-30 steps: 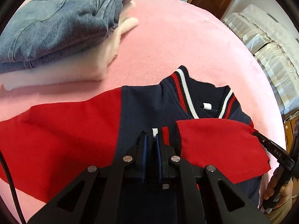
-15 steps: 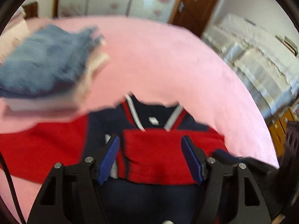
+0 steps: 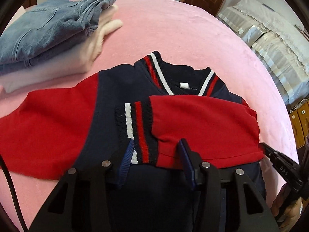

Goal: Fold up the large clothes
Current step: 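Lay the red sleeve across the jacket chest and open the right tool, then grasp the other red sleeve cuff with the left tool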

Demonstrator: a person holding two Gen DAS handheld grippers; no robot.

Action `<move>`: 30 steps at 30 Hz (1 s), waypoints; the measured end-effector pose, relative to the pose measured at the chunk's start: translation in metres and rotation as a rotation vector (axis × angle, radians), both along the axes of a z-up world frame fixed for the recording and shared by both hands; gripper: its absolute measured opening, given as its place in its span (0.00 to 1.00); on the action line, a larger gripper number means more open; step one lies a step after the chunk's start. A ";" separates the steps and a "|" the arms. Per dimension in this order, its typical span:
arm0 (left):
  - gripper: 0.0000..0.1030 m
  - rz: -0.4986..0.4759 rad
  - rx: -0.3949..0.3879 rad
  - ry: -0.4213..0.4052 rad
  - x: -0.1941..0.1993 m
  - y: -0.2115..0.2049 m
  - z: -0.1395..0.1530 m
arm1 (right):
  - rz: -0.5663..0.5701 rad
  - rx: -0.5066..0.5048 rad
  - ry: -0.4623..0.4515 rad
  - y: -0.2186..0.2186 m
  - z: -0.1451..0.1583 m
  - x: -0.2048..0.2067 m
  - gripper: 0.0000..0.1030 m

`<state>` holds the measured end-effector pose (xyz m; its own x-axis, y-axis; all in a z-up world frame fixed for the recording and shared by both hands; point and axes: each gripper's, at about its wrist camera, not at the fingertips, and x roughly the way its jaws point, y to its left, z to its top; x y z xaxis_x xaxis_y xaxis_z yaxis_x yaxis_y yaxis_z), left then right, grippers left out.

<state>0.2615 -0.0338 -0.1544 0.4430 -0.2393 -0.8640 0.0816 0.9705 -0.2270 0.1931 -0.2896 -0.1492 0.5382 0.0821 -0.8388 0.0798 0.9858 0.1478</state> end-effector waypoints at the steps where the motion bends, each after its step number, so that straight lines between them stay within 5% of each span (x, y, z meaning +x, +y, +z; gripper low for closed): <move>1: 0.46 0.002 0.003 0.000 0.001 0.001 -0.002 | -0.011 -0.001 0.018 -0.004 -0.004 0.000 0.04; 10: 0.47 0.045 0.035 0.003 -0.009 -0.004 0.014 | -0.047 0.073 -0.018 -0.007 0.013 -0.017 0.04; 16: 0.68 0.079 0.040 -0.005 -0.026 0.002 0.043 | -0.025 0.075 -0.059 0.010 0.040 -0.032 0.04; 22: 0.72 0.088 0.047 -0.047 -0.061 0.010 0.087 | -0.016 0.073 -0.093 0.024 0.069 -0.049 0.08; 26: 0.73 0.088 0.049 -0.077 -0.084 0.013 0.112 | -0.008 0.070 -0.129 0.033 0.093 -0.068 0.26; 30: 0.73 0.092 0.065 -0.091 -0.106 0.015 0.126 | 0.019 0.048 -0.172 0.049 0.116 -0.086 0.29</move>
<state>0.1558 -0.0188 -0.0286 0.5376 -0.1391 -0.8317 0.0091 0.9872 -0.1593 0.1067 -0.2405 -0.0329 0.6717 0.1313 -0.7291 0.0302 0.9785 0.2041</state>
